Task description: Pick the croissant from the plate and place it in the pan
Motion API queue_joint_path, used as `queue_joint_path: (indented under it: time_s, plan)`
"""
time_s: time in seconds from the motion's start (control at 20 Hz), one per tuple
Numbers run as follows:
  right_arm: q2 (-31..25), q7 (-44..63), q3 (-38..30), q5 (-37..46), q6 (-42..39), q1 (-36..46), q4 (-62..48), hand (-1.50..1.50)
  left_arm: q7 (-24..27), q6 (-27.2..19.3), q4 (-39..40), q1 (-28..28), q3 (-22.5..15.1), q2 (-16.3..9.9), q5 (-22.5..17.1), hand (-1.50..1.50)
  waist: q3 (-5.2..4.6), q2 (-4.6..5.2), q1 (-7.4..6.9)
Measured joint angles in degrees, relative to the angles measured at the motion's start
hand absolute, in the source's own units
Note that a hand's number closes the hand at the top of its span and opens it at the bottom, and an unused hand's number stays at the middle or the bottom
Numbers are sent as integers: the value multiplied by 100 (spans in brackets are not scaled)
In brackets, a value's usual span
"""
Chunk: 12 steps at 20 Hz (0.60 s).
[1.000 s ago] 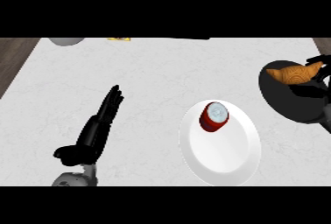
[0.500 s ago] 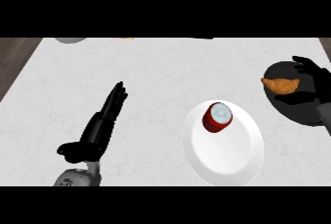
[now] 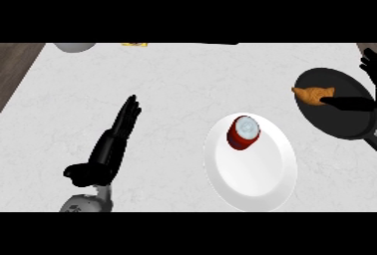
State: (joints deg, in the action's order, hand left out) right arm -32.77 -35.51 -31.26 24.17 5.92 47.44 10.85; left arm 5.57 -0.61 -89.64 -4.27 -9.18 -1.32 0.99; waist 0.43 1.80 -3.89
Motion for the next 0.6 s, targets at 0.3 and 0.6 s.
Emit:
queue_joint_path:
  time_s: [0.3,0.6]
  plan:
    - [-524,-229,-405,-465,-1296,-181,-206,-150,-26,28,-64,59,83,-43,-69,0,-5,-36,91]
    - [-903,-814,-427,-569,-2682,-749,-254,-150,29,27,46,49,139,-61,-56,0,-6,-52,165]
